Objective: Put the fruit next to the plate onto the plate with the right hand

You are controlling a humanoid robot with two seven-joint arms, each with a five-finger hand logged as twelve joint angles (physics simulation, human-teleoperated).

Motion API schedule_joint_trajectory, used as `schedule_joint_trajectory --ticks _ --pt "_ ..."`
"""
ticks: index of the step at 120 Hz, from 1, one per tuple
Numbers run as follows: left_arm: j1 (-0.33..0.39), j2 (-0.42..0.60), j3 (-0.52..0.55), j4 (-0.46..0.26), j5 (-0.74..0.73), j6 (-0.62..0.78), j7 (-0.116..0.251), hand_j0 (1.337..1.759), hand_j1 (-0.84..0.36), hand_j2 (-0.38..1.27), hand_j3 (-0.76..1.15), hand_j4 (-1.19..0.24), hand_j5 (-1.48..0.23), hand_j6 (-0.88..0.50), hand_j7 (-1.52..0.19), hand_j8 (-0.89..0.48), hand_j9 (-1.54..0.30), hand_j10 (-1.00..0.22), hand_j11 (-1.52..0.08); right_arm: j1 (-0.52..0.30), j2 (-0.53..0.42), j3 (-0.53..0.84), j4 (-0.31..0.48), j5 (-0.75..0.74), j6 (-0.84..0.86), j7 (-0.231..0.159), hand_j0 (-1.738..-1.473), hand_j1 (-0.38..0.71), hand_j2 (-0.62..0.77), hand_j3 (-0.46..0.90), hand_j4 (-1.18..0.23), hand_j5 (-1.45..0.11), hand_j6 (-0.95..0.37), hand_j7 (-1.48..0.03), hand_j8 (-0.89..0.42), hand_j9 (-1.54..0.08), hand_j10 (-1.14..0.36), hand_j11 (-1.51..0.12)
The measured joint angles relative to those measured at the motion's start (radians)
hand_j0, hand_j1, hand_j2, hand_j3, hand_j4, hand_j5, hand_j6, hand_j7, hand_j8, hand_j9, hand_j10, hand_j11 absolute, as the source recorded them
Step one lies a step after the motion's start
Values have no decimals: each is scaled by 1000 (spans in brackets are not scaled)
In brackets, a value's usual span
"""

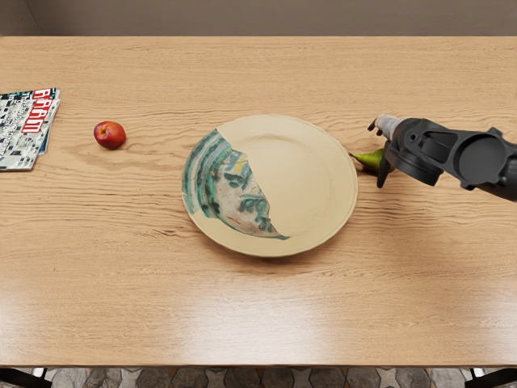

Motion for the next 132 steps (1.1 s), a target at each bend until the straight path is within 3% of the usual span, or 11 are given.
schedule_joint_trajectory --ticks 29,84,94,99,104,111,120,132 --pt "1 0 0 0 0 0 0 1658 349 0 0 -1 0 -1 0 -1 0 0 0 -14 47 -1 -54 -1 -6 0 -1658 -105 -39 0 -207 -266 -208 -266 -207 -266 -206 -266" --pt "1 0 0 0 0 0 0 1658 349 0 0 0 0 0 0 0 0 0 0 -14 49 -3 -60 -3 -4 0 -1658 70 -68 0 -352 -455 -353 -455 -352 -455 -352 -455" --pt "0 0 0 0 0 0 0 1658 349 0 0 0 0 0 0 0 0 0 0 -14 50 -4 -59 -1 17 0 -1658 193 -96 0 -459 -589 -458 -591 -445 -590 -447 -592" --pt "1 0 0 0 0 0 0 1658 349 0 0 0 0 0 0 0 0 0 0 -14 47 0 -58 8 61 0 -1655 260 -134 -2 -555 -666 -517 -691 -307 -726 -361 -703" --pt "0 0 0 0 0 0 0 1658 349 0 0 0 0 -1 0 0 0 0 0 -12 43 6 -59 24 95 0 -1647 322 -151 -2 -643 -709 -345 -866 -100 -961 -279 -742" --pt "0 0 0 0 0 0 0 1658 349 0 0 0 0 -1 0 -1 0 0 0 -10 38 12 -58 39 124 1 -1641 404 -148 -1 -738 -752 -149 -1079 49 -1094 -120 -904" --pt "0 0 0 0 0 0 0 1658 349 0 0 0 0 -1 0 0 0 0 0 -10 34 16 -58 48 143 2 -1636 456 -93 -1 -798 -796 -28 -1199 161 -1190 5 -1037" --pt "0 0 0 0 0 0 0 1658 349 0 0 0 0 0 0 0 0 0 0 -8 31 20 -59 56 157 2 -1629 488 -44 0 -841 -849 18 -1232 200 -1207 41 -1054"
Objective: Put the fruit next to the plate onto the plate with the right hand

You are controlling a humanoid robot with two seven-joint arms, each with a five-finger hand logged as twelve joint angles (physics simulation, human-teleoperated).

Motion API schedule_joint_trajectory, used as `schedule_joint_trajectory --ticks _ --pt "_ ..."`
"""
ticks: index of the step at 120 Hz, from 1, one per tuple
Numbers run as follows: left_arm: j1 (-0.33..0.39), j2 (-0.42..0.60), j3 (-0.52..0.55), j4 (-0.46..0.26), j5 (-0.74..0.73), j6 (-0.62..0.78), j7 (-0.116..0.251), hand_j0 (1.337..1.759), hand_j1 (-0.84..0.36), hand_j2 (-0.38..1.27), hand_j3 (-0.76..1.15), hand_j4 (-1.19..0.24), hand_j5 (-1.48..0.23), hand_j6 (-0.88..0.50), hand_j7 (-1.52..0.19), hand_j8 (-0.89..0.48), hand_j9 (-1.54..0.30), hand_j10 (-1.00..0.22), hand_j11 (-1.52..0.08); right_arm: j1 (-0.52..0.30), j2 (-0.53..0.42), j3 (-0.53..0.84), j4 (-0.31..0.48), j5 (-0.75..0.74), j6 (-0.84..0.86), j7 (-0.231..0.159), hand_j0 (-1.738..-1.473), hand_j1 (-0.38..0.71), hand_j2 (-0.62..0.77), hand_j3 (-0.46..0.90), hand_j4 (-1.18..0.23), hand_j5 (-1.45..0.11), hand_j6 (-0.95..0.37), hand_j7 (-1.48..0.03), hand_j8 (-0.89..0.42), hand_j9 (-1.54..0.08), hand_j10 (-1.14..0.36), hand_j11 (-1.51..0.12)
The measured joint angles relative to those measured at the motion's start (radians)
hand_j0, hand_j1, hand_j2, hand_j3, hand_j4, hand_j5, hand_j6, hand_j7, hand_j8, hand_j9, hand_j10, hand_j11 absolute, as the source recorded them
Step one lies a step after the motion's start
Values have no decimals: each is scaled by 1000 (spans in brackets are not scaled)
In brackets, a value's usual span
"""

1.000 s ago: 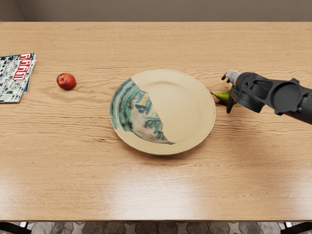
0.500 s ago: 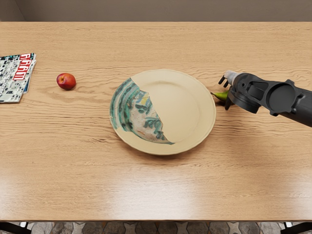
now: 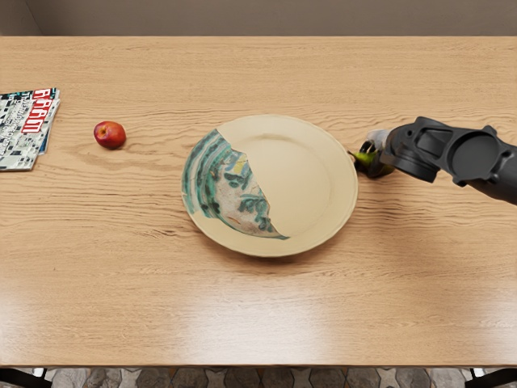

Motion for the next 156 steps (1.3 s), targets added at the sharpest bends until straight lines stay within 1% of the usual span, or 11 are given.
schedule_joint_trajectory --ticks 5,11,32,49,62,90,99,116,136,148,156 --pt "0 0 0 0 0 0 0 1658 349 0 0 0 0 -1 0 0 0 0 0 1 -5 11 0 6 7 -2 -1632 497 -23 -1 -851 -880 -75 -1177 171 -1158 4 -985" --pt "0 0 0 0 0 0 0 1658 349 0 0 0 0 0 0 0 0 0 0 3 -18 30 0 17 16 -2 -1629 478 -16 0 -852 -942 -153 -1167 52 -1136 -101 -1033" --pt "0 0 -1 0 0 0 0 1658 349 0 0 0 0 -1 0 0 0 0 0 8 -99 105 7 31 45 -2 -1620 462 -13 -1 -894 -1070 -287 -1148 -67 -1162 -200 -1145" --pt "-1 0 0 0 0 0 0 1658 349 0 0 0 0 -1 0 0 0 0 0 41 -188 290 28 122 368 -2 -1615 459 26 -1 -959 -1122 -373 -1141 -130 -1185 -223 -1182" --pt "-1 0 0 0 0 0 0 1658 349 0 0 0 0 -1 0 -1 0 0 0 53 -218 425 105 249 502 -2 -1610 459 4 0 -973 -1151 -395 -1139 -140 -1205 -223 -1207" --pt "0 0 0 0 0 0 0 1658 349 0 0 0 0 -1 0 -1 0 0 0 61 43 493 116 253 568 -2 -1608 471 40 0 -890 -1176 -468 -1136 -171 -1218 -270 -1230" --pt "-8 0 0 0 0 0 0 1658 349 0 0 0 0 -1 0 -1 0 0 0 60 67 497 102 236 574 -2 -1611 480 186 1 -864 -1202 -476 -1135 -171 -1233 -275 -1244" --pt "-11 0 0 1 2 0 0 1658 349 0 0 0 0 0 0 0 0 0 0 47 50 503 82 194 577 -2 -1618 451 117 0 -843 -1219 -540 -1135 -221 -1235 -310 -1235" --pt "-11 0 0 1 4 0 0 1658 349 0 0 0 0 0 0 0 0 0 0 11 45 521 78 192 511 -2 -1640 51 50 0 -411 -595 -273 -555 -121 -602 -119 -603" --pt "-11 0 0 1 4 1 0 1658 349 0 0 0 0 0 0 0 0 0 0 6 19 531 99 207 515 -2 -1647 -96 29 0 -259 -374 -175 -349 -81 -378 -80 -379" --pt "-11 0 0 1 4 1 0 1658 349 0 0 0 0 0 0 0 0 0 0 4 -88 591 134 271 540 -2 -1650 -160 20 0 -192 -276 -132 -258 -65 -279 -63 -280"
